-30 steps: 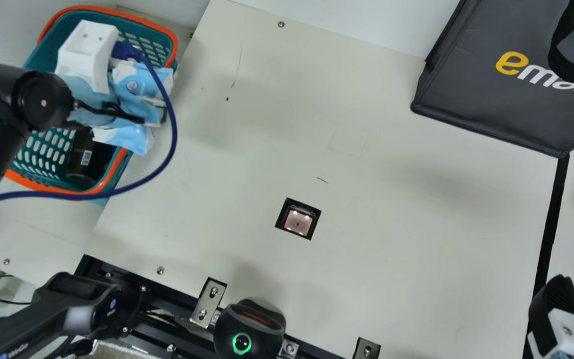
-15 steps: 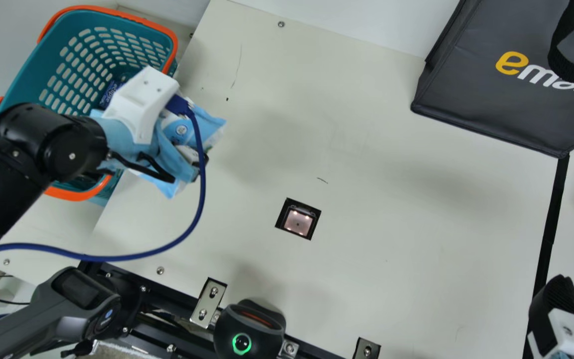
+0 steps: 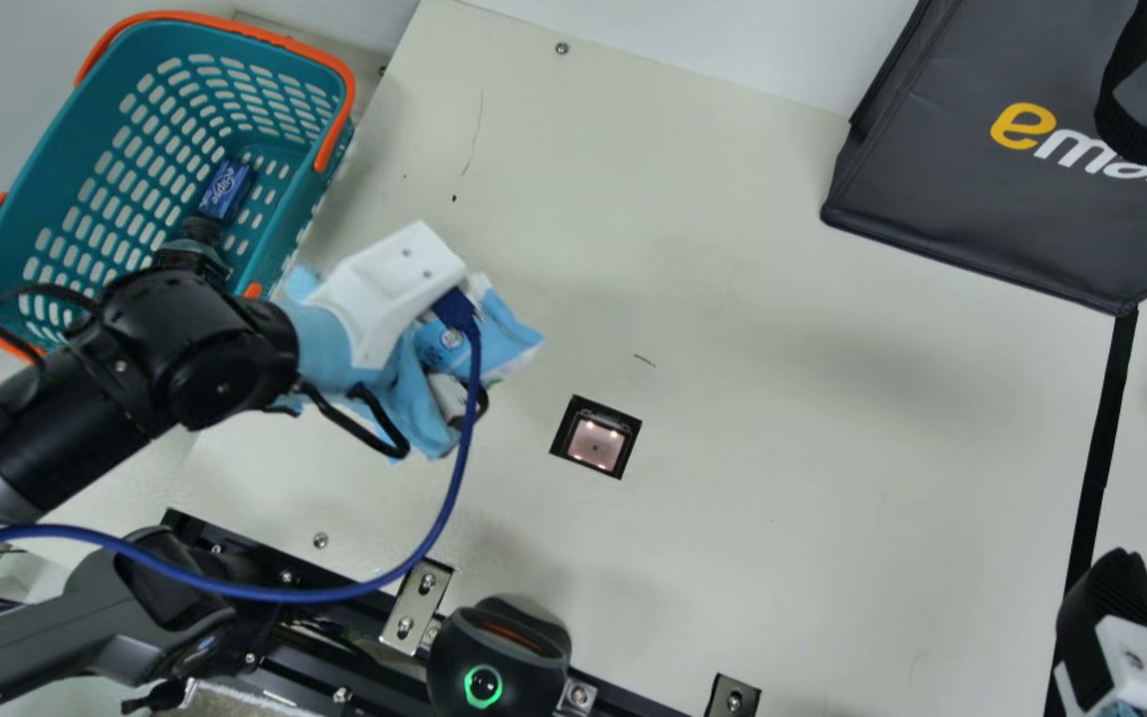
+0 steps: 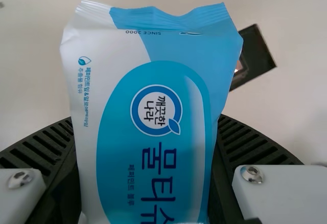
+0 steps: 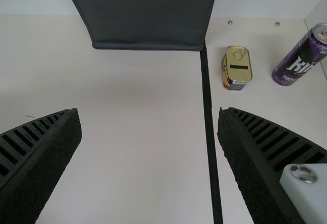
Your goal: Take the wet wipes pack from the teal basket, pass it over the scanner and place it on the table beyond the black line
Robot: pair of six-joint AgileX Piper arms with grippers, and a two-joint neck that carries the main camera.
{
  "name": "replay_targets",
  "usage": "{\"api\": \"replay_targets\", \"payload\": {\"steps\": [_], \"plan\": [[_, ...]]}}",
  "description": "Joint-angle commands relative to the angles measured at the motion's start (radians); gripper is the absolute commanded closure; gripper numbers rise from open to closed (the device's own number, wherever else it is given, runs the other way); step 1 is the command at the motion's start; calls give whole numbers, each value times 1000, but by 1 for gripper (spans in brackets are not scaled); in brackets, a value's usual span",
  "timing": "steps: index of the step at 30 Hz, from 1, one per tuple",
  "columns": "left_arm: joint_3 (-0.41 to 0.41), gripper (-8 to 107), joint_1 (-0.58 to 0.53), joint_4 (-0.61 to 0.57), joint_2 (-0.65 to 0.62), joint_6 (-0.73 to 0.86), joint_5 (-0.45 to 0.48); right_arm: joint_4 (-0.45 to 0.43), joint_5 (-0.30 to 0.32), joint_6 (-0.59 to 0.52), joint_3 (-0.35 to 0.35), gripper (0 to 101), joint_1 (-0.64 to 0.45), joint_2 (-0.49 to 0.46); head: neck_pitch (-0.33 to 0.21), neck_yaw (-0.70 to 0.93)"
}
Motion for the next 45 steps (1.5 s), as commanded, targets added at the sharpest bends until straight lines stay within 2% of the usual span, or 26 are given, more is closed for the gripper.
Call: {"api": "replay_targets", "payload": {"steps": [1,16,28,39,45], "plan": [[3,107,-44,-7,12,9,-19,0,0,0,0,6,0,0,-29,4],[25,107,-228,-14,146,19,-162,0,1,0,0,6,0,0,-29,4],[44,107,-286,-15,272,11,-307,0,1,0,0,6,0,0,-29,4],[54,70,-274,-12,381,29,-433,0,0,0,0,6,0,0,-29,4],[51,50,-257,-48,406,60,-460,0,0,0,0,6,0,0,-29,4]]}}
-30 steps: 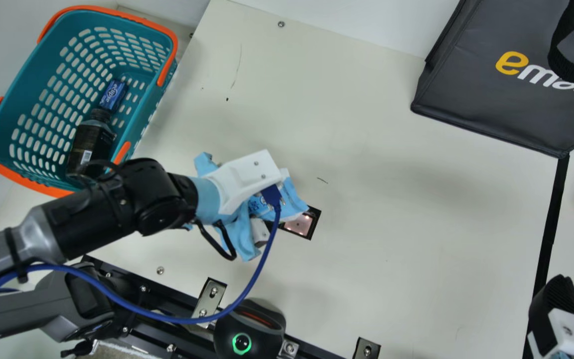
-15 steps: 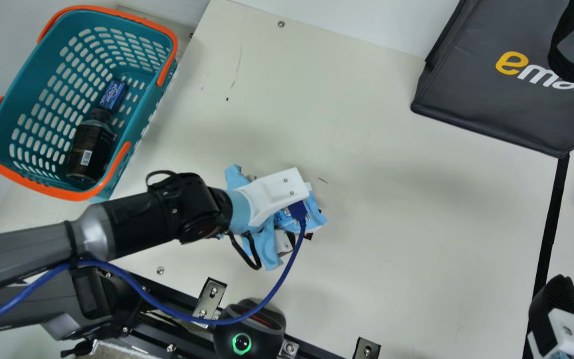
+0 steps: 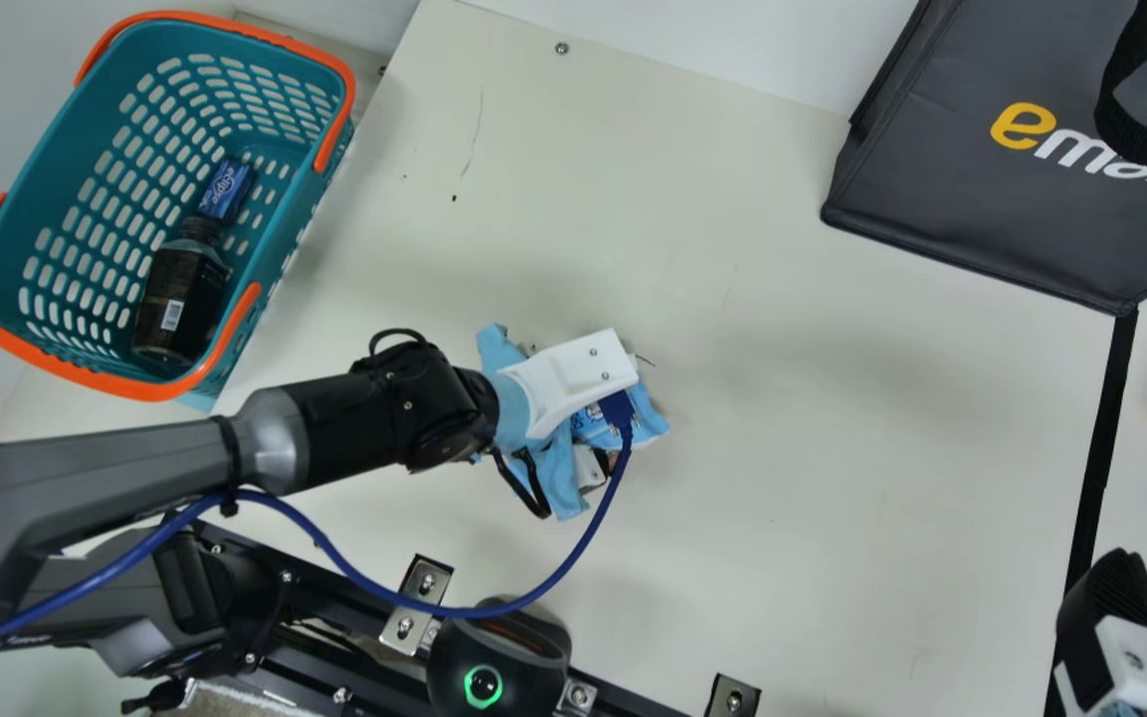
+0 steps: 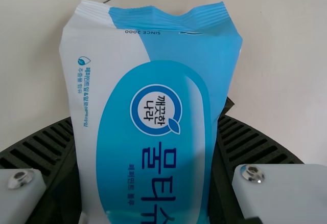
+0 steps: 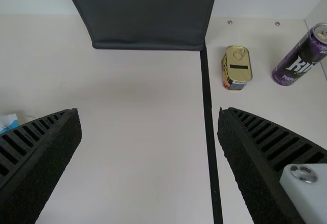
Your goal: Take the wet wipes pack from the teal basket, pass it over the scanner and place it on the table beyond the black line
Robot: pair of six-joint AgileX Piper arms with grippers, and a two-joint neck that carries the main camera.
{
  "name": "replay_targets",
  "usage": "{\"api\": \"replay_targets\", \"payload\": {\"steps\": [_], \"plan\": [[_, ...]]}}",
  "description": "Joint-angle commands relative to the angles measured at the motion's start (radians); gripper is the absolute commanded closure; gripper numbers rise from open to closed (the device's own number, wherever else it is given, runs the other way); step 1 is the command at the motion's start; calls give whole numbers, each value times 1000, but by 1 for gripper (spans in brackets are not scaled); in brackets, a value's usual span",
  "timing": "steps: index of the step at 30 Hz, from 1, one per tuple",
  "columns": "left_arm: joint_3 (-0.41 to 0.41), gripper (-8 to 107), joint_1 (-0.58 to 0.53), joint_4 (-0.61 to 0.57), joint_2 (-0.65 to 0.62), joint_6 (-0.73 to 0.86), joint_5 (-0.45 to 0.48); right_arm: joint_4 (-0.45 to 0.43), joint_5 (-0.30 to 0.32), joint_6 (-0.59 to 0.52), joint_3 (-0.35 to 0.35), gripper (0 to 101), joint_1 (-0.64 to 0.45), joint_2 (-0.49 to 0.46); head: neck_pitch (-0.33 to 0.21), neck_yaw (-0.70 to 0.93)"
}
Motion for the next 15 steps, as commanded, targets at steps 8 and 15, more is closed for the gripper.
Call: {"api": "replay_targets", "payload": {"steps": [8,15], "plan": [[-2,23,35,-93,-3,86,1,0,0,0,0,6,0,0,-29,2],[-1,9,68,-171,-41,153,37,0,0,0,0,6,0,0,-29,2]]}}
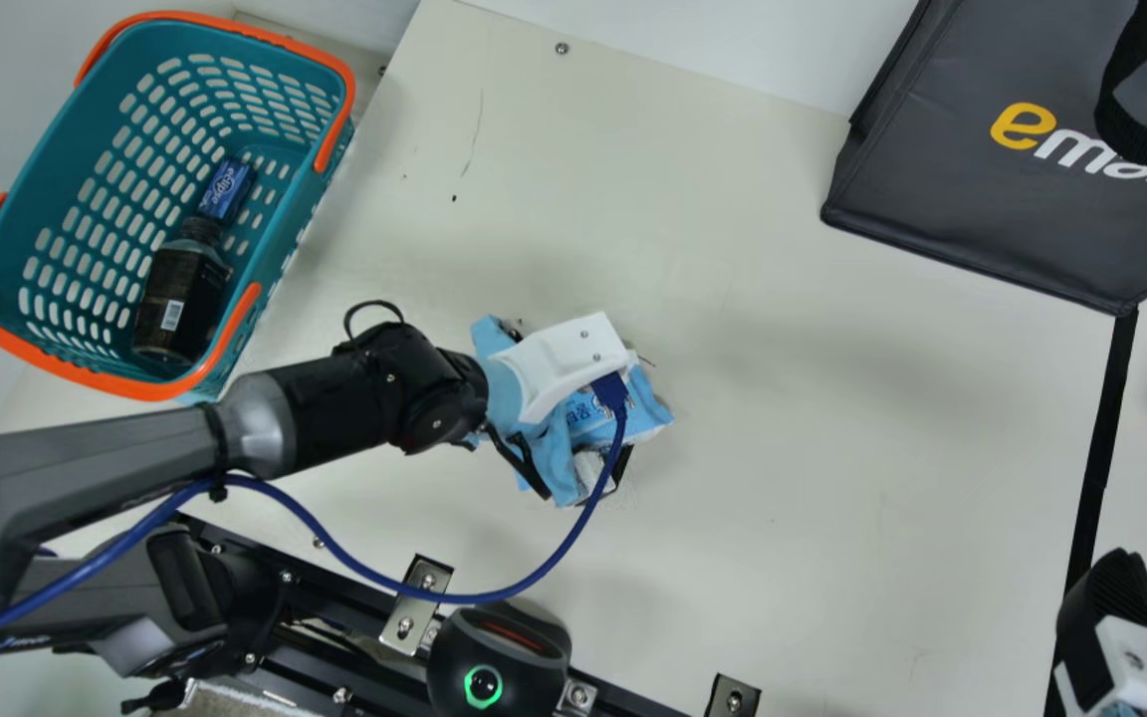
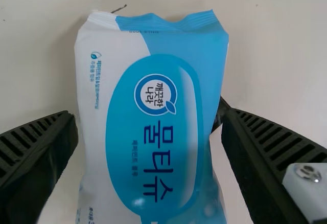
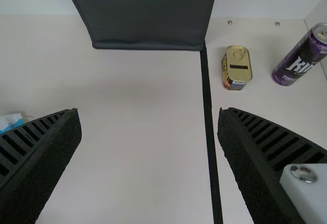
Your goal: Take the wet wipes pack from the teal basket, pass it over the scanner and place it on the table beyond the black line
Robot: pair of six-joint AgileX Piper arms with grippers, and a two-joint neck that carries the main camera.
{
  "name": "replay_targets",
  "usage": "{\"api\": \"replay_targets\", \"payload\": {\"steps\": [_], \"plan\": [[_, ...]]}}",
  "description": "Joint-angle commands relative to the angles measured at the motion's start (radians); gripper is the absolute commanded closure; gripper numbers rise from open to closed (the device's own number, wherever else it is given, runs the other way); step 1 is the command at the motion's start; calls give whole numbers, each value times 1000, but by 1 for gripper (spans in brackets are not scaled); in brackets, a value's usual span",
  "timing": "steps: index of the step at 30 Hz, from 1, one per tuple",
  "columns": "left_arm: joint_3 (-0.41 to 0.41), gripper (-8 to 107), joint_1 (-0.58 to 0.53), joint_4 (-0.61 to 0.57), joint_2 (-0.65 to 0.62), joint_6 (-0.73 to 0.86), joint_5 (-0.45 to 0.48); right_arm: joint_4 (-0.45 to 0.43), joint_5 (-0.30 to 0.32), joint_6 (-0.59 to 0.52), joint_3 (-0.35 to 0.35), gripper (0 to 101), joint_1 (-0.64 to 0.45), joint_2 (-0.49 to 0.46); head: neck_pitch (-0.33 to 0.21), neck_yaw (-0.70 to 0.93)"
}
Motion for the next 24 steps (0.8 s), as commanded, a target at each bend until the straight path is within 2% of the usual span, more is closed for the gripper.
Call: {"api": "replay_targets", "payload": {"steps": [1,13,24], "plan": [[1,9,11,-28,-22,20,21,0,0,0,0,6,0,0,-29,2],[-13,9,183,-160,-253,120,245,0,0,0,0,6,0,0,-29,2],[-75,9,384,-103,-427,94,422,0,0,0,0,6,0,0,-29,2]]}}
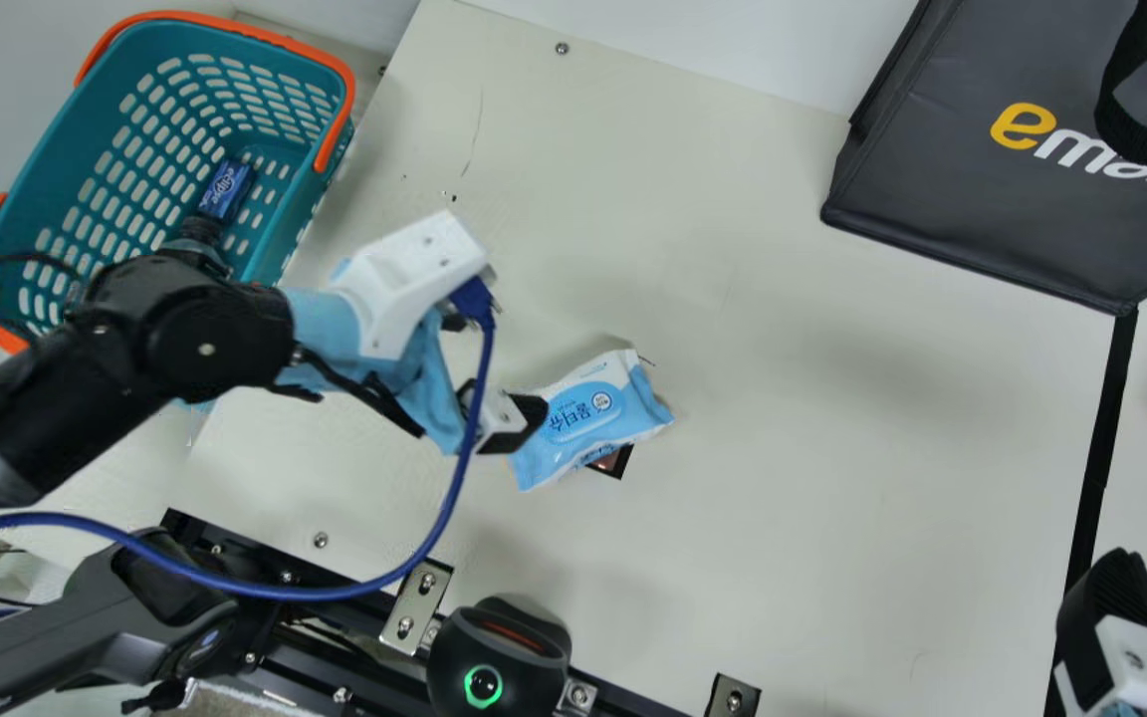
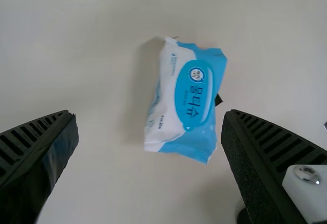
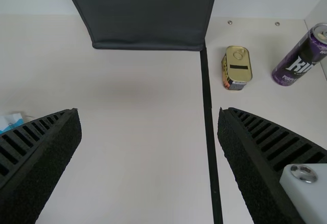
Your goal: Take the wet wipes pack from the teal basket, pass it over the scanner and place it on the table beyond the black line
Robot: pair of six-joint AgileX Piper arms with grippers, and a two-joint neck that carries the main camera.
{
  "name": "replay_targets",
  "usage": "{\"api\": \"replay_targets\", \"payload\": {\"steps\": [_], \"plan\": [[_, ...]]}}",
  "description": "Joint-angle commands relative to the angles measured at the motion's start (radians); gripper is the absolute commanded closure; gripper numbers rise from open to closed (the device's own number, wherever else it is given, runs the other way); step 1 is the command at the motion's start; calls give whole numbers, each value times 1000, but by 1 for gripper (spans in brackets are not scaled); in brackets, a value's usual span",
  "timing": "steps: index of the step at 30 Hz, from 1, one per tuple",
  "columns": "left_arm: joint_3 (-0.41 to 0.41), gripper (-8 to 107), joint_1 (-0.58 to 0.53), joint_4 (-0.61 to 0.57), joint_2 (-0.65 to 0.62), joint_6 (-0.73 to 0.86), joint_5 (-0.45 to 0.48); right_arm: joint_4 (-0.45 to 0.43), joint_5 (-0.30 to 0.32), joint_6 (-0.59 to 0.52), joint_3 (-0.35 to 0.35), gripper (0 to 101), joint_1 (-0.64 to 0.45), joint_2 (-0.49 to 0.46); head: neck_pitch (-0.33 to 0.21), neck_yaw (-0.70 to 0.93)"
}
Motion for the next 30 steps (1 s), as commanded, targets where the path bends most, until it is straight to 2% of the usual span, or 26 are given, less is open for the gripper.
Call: {"api": "replay_targets", "payload": {"steps": [1,11,12,18,30], "plan": [[-14,9,41,27,-32,-11,32,0,0,0,0,6,0,0,-29,2],[-110,9,136,203,-162,-118,118,0,0,0,0,6,0,0,-29,2],[-95,9,128,162,-148,-99,112,0,0,0,0,6,0,0,-29,2],[-111,9,136,201,-162,-117,121,0,0,0,0,6,0,0,-29,2],[-111,9,136,201,-162,-117,123,0,0,0,0,6,0,0,-29,-277]]}}
